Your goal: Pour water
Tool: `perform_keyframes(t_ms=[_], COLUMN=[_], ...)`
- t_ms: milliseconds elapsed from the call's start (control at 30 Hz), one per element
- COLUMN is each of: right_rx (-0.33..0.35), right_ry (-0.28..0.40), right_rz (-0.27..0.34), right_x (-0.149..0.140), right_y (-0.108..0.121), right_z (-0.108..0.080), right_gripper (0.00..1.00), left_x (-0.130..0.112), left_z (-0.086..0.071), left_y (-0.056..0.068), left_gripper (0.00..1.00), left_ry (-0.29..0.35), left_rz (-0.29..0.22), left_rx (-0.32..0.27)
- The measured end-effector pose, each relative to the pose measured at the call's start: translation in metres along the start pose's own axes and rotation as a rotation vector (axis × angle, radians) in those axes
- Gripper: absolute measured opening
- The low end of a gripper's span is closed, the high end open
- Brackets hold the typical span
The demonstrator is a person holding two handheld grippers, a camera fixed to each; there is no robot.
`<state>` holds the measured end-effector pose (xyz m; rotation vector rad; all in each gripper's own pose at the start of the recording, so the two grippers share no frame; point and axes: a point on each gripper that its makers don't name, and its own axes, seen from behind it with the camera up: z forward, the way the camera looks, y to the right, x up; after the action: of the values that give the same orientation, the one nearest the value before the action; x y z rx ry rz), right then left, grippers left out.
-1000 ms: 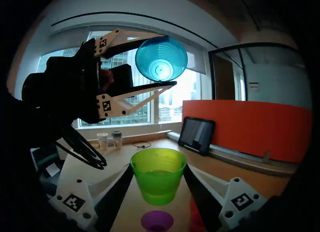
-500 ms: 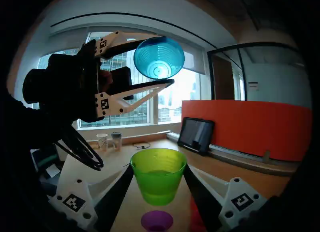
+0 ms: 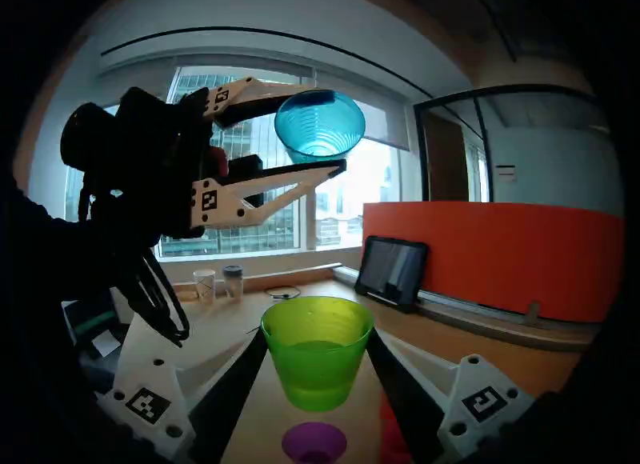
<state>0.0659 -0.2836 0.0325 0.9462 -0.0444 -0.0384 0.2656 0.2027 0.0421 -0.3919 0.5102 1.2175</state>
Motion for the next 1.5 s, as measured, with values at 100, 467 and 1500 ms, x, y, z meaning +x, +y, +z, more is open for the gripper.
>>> perform_keyframes(t_ms=[100,467,1500], right_rx=[-0.003,-0.006,-0.011], right_ry=[0.000,0.007,0.018], right_rz=[0.001,-0.002,-0.007], right_x=[-0.001,0.004,0.009], right_y=[0.000,-0.001,-0.006], right_z=[-0.001,-0.006,-0.010], right_gripper=[0.91,0.91,0.91], left_x=[-0.005,-0.025,-0.051], left_z=[0.002,0.000,0.003], left_y=[0.002,-0.003,-0.007], left_gripper=[0.87,0.88,0.88], left_ry=[-0.017,-0.069,-0.117], left_rz=[-0.109,-0.423,-1.192], left_rx=[-0.013,-0.018,-0.082])
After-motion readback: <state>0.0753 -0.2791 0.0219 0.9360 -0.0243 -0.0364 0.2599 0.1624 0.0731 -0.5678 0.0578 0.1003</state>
